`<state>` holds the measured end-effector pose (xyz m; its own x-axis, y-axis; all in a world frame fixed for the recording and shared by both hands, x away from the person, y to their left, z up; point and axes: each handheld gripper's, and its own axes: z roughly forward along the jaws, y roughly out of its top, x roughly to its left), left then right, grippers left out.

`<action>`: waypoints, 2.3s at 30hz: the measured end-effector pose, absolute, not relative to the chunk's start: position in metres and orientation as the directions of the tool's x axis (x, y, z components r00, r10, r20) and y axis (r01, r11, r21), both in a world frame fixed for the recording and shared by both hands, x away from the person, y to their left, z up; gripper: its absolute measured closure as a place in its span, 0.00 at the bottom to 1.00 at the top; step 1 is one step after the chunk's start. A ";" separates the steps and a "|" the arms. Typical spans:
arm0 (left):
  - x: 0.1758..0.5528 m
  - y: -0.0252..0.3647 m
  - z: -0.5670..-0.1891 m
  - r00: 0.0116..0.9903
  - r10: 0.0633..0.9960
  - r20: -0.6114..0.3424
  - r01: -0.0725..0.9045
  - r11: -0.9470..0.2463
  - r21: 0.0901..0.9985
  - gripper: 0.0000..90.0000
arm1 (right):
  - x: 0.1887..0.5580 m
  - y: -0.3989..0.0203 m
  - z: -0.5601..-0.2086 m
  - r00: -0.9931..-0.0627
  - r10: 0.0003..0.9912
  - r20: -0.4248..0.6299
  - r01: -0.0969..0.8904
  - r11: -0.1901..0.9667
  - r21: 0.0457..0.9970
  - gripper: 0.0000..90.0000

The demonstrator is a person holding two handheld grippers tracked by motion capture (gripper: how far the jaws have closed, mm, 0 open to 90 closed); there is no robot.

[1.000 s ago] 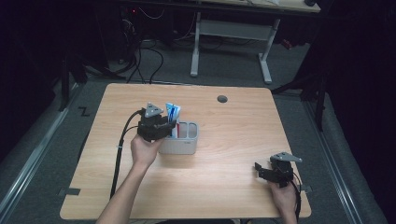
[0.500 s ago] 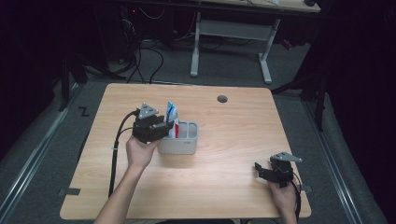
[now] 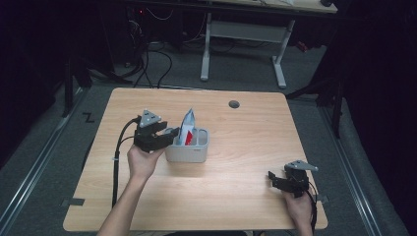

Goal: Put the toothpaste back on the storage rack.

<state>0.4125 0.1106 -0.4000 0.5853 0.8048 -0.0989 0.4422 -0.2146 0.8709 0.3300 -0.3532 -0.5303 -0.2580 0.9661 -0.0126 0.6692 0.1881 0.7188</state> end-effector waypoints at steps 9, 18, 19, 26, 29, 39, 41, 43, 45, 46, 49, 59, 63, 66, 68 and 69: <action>0.406 0.121 -0.398 0.573 0.813 -0.104 0.438 -0.197 0.877 0.52 | 0.330 -0.353 -0.530 -0.256 0.967 -0.011 0.671 0.185 0.718 0.30; 0.399 0.131 -0.397 0.563 0.819 -0.107 0.437 -0.186 0.880 0.51 | 0.330 -0.353 -0.530 -0.257 0.966 -0.012 0.670 0.186 0.719 0.30; 0.399 0.132 -0.397 0.562 0.820 -0.108 0.438 -0.184 0.880 0.51 | 0.330 -0.353 -0.530 -0.256 0.967 -0.011 0.671 0.186 0.718 0.30; 0.395 0.138 -0.396 0.551 0.827 -0.112 0.436 -0.170 0.884 0.51 | 0.330 -0.353 -0.530 -0.257 0.966 -0.012 0.670 0.187 0.718 0.30; 0.394 0.141 -0.398 0.545 0.831 -0.114 0.440 -0.167 0.883 0.50 | 0.330 -0.353 -0.530 -0.257 0.966 -0.012 0.670 0.187 0.718 0.30; 0.389 0.151 -0.399 0.536 0.834 -0.134 0.452 -0.150 0.879 0.50 | 0.330 -0.353 -0.530 -0.257 0.966 -0.012 0.670 0.187 0.718 0.30; 0.388 0.153 -0.399 0.533 0.835 -0.135 0.453 -0.147 0.880 0.50 | 0.330 -0.353 -0.530 -0.256 0.966 -0.012 0.670 0.187 0.718 0.30; 0.387 0.155 -0.399 0.529 0.837 -0.138 0.453 -0.141 0.880 0.50 | 0.330 -0.353 -0.530 -0.257 0.966 -0.012 0.670 0.187 0.718 0.30; 0.385 0.157 -0.399 0.524 0.840 -0.138 0.454 -0.139 0.880 0.49 | 0.330 -0.353 -0.530 -0.257 0.966 -0.012 0.670 0.187 0.718 0.30; 0.385 0.159 -0.399 0.523 0.841 -0.139 0.454 -0.136 0.880 0.49 | 0.330 -0.353 -0.530 -0.257 0.966 -0.012 0.670 0.187 0.718 0.30; 0.383 0.162 -0.399 0.516 0.845 -0.140 0.455 -0.132 0.881 0.49 | 0.330 -0.353 -0.530 -0.258 0.966 -0.013 0.669 0.188 0.719 0.30; 0.378 0.172 -0.405 0.491 0.858 -0.151 0.468 -0.114 0.876 0.49 | 0.330 -0.353 -0.530 -0.257 0.966 -0.012 0.670 0.187 0.718 0.30; 0.377 0.176 -0.407 0.483 0.862 -0.153 0.473 -0.110 0.874 0.49 | 0.330 -0.353 -0.530 -0.256 0.967 -0.011 0.671 0.186 0.718 0.30; 0.376 0.179 -0.408 0.476 0.865 -0.159 0.476 -0.101 0.874 0.49 | 0.330 -0.353 -0.530 -0.256 0.967 -0.011 0.671 0.186 0.718 0.30; 0.375 0.181 -0.409 0.471 0.867 -0.163 0.479 -0.096 0.873 0.49 | 0.330 -0.353 -0.530 -0.256 0.967 -0.011 0.671 0.186 0.718 0.30; 0.375 0.182 -0.410 0.469 0.867 -0.166 0.480 -0.092 0.873 0.49 | 0.330 -0.353 -0.530 -0.256 0.967 -0.011 0.671 0.186 0.718 0.30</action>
